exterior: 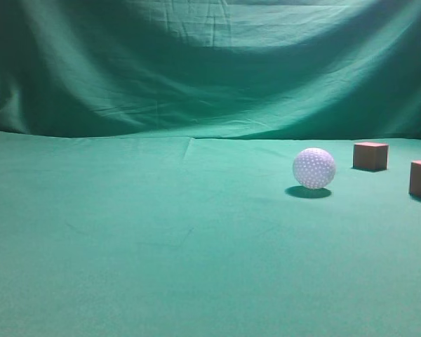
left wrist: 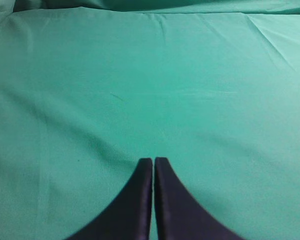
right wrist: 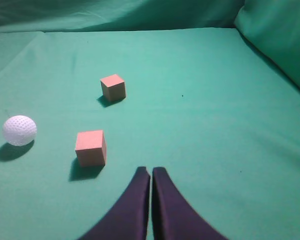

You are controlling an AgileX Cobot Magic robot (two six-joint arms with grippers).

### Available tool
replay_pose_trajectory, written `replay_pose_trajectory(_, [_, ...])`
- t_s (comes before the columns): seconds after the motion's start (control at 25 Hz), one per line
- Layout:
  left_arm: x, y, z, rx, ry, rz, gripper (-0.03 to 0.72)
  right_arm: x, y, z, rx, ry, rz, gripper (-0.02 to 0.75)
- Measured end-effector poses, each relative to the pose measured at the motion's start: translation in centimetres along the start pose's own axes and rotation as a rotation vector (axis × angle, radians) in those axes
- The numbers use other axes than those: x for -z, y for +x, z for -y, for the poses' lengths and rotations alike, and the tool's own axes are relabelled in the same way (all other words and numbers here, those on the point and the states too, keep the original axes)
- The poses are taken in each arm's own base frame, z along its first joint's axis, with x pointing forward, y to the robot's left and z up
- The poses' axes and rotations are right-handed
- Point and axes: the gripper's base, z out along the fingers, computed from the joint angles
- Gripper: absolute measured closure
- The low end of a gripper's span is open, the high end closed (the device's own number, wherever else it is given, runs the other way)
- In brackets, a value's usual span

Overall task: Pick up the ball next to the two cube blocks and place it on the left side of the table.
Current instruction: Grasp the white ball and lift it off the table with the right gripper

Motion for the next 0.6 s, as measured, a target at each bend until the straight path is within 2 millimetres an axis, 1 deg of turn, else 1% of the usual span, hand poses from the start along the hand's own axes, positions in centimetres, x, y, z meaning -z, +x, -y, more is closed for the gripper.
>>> replay_pose_trajectory(0.6, [0.00,0.00,0.00,0.000,0.000,0.000,0.688,0.00,0.00,0.00,0.000,0.000,0.000,0.738])
